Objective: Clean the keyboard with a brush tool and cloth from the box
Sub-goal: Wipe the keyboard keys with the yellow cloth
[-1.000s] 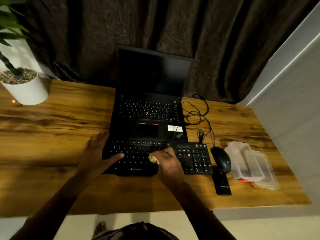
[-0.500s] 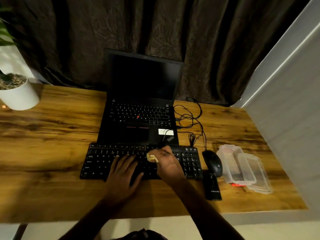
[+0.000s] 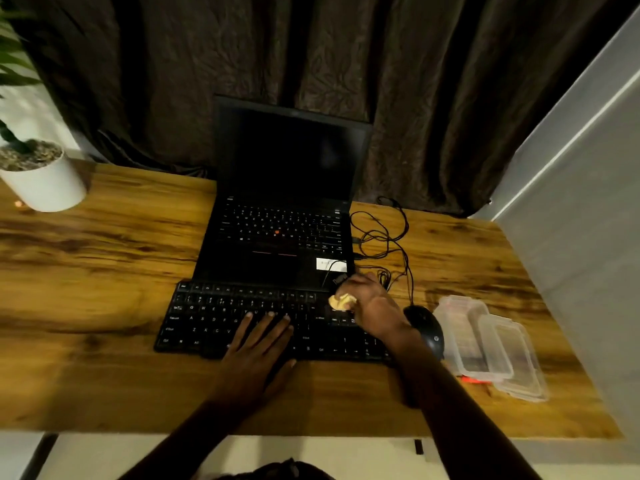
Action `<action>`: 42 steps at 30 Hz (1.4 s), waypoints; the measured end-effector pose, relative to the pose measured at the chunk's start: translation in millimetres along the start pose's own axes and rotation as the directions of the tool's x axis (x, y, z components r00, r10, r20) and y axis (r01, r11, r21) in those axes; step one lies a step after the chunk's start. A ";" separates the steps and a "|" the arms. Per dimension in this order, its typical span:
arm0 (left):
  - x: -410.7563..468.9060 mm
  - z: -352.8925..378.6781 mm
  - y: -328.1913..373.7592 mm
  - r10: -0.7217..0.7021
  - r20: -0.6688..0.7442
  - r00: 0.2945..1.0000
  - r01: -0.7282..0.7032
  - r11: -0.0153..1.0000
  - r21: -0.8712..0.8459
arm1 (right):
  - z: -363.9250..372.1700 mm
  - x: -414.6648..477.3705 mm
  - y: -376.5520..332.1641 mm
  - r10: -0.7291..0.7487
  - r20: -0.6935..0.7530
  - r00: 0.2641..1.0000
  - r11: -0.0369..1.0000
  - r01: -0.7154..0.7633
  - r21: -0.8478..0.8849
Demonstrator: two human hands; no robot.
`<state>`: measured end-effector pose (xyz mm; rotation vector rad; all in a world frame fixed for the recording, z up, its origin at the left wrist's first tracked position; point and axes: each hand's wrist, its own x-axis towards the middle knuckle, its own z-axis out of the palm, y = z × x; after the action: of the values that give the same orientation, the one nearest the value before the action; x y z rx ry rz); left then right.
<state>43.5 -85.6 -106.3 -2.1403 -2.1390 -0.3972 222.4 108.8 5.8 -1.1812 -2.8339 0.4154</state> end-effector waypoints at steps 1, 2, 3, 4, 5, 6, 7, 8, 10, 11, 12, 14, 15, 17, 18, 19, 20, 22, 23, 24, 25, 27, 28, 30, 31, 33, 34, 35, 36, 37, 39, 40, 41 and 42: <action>0.0 -0.2 0.5 -0.003 0.000 1.000 0.003 1.000 -0.009 | -1.6 -3.1 10.1 0.027 0.000 1.000 1.000 -0.027 0.013; -0.4 -0.8 1.1 -0.012 -0.002 1.000 0.012 1.000 -0.023 | -2.7 -5.6 15.7 0.050 0.016 0.999 0.999 -0.050 0.001; -0.4 -1.4 1.0 -0.021 -0.007 1.000 0.021 0.999 -0.034 | -1.2 -6.6 19.9 0.065 0.022 0.998 0.998 -0.065 -0.019; -0.7 -1.4 0.8 -0.028 -0.010 1.000 0.027 0.999 -0.042 | 0.8 -7.2 22.2 0.076 0.025 0.997 0.997 -0.076 -0.015; -1.0 -1.3 0.7 -0.032 -0.010 0.999 0.031 0.999 -0.045 | 3.7 -6.6 21.9 0.072 0.014 0.997 0.997 -0.072 0.003; -1.5 -0.9 0.8 -0.033 -0.006 0.999 0.033 0.998 -0.044 | 6.1 -5.9 18.9 0.053 0.000 0.999 0.998 -0.053 0.026; -1.9 0.0 0.5 -0.034 0.000 0.999 0.034 0.999 -0.043 | 7.7 -5.0 14.4 0.016 -0.016 1.000 0.999 -0.015 0.047; -2.1 0.6 0.4 -0.036 0.006 0.999 0.036 0.999 -0.041 | 9.6 -3.4 10.6 -0.033 -0.028 0.999 0.998 0.034 0.060; -1.9 1.2 0.8 -0.041 0.013 0.999 0.041 0.999 -0.032 | 11.0 -1.1 6.4 -0.126 -0.047 0.991 0.990 0.129 0.063; -2.0 1.2 0.7 -0.043 0.016 0.999 0.043 0.999 -0.027 | 10.3 -0.8 7.0 -0.151 -0.042 0.988 0.986 0.153 0.070; -1.9 0.9 0.8 -0.045 0.017 0.999 0.046 0.999 -0.026 | 8.9 -1.1 9.1 -0.170 -0.037 0.985 0.982 0.172 0.073; -1.4 -0.5 0.9 -0.047 0.009 0.999 0.047 0.999 -0.026 | 5.2 -5.5 19.5 -0.170 -0.021 0.985 0.984 0.171 0.049; -1.1 -0.9 1.0 -0.043 0.001 0.999 0.043 0.999 -0.028 | 2.6 -8.0 25.8 -0.155 -0.009 0.988 0.987 0.155 0.029; -1.1 -1.2 1.4 -0.037 -0.018 0.999 0.036 0.999 -0.037 | -0.4 -12.9 37.4 -0.115 -0.004 0.993 0.993 0.115 -0.007; -1.3 -1.8 1.8 -0.038 -0.026 0.999 0.037 0.998 -0.042 | -1.1 -14.3 39.1 -0.103 -0.005 0.995 0.995 0.103 -0.003; -1.4 -2.6 2.4 -0.041 -0.032 0.999 0.040 0.998 -0.046 | -1.2 -14.6 37.4 -0.113 -0.013 0.994 0.994 0.113 0.009; -1.6 -3.3 2.9 -0.046 -0.039 0.998 0.044 0.998 -0.050 | 0.6 -13.1 34.4 -0.131 -0.022 0.991 0.991 0.131 0.036; -1.8 -4.6 3.4 -0.053 -0.046 0.998 0.050 0.997 -0.060 | 5.4 -9.9 23.9 -0.169 -0.006 0.986 0.982 0.169 0.081; -2.0 -4.9 3.6 -0.056 -0.045 0.997 0.053 0.997 -0.061 | 7.2 -8.9 19.6 -0.184 0.007 0.983 0.980 0.183 0.079; -2.0 -4.9 3.4 -0.059 -0.038 0.998 0.057 0.997 -0.059 | 7.7 -7.8 17.1 -0.194 0.011 0.981 0.978 0.193 0.076; -1.7 -4.8 3.0 -0.063 -0.027 0.998 0.062 0.997 -0.054 | 6.2 -7.2 16.3 -0.194 0.007 0.981 0.979 0.193 0.067; -1.4 -4.7 2.1 -0.072 -0.007 0.997 0.071 0.996 -0.049 | 1.0 -6.6 24.7 -0.175 0.001 0.985 0.984 0.175 0.023; -1.2 -4.6 1.9 -0.076 0.000 0.997 0.076 0.996 -0.050 | -1.2 -7.1 33.0 -0.144 0.011 0.990 0.990 0.144 -0.010; -0.9 -4.9 1.6 -0.080 0.011 0.997 0.080 0.996 -0.049 | -7.5 -8.3 48.8 -0.091 -0.018 0.996 0.994 0.090 -0.054; -0.6 -5.1 1.5 -0.082 0.016 0.997 0.083 0.995 -0.049 | -9.4 -9.0 54.2 -0.079 -0.031 0.996 0.996 0.077 -0.051; -0.4 -5.3 1.8 -0.088 0.018 0.996 0.089 0.995 -0.055 | -8.5 -9.0 54.8 -0.094 -0.042 0.995 0.995 0.092 -0.047; -0.3 -5.4 1.9 -0.089 0.020 0.996 0.091 0.994 -0.060 | -6.9 -8.2 52.0 -0.098 -0.035 0.995 0.994 0.096 -0.047; -0.3 -5.7 2.0 -0.091 0.021 0.996 0.092 0.994 -0.064 | -4.3 -5.9 50.3 -0.103 -0.032 0.994 0.994 0.102 -0.034; -0.4 -5.6 1.8 -0.092 0.022 0.996 0.093 0.993 -0.067 | -1.5 -3.6 49.9 -0.115 -0.034 0.993 0.993 0.115 -0.018; -0.9 -5.3 1.7 -0.092 0.023 0.996 0.093 0.993 -0.067 | -1.4 -2.6 48.9 -0.133 -0.044 0.990 0.991 0.133 -0.002; -1.7 -5.0 1.1 -0.091 0.023 0.996 0.092 0.994 -0.064 | -4.1 0.5 56.2 -0.155 -0.056 0.986 0.988 0.153 -0.026; -1.6 -5.0 0.7 -0.091 0.023 0.996 0.093 0.994 -0.063 | -7.8 -1.1 60.7 -0.128 -0.049 0.991 0.992 0.126 -0.026; -1.2 -5.1 0.4 -0.092 0.022 0.996 0.093 0.994 -0.062 | -10.2 -3.1 71.4 -0.088 -0.047 0.995 0.996 0.086 -0.029; -0.9 -4.8 0.4 -0.092 0.022 0.995 0.094 0.994 -0.061 | -13.6 -6.4 80.7 -0.056 -0.028 0.998 0.998 0.056 -0.024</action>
<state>43.4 -87.6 -101.8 -2.0899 -2.2726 -0.4579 284.6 161.7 -1.8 -1.0991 -2.8473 0.3615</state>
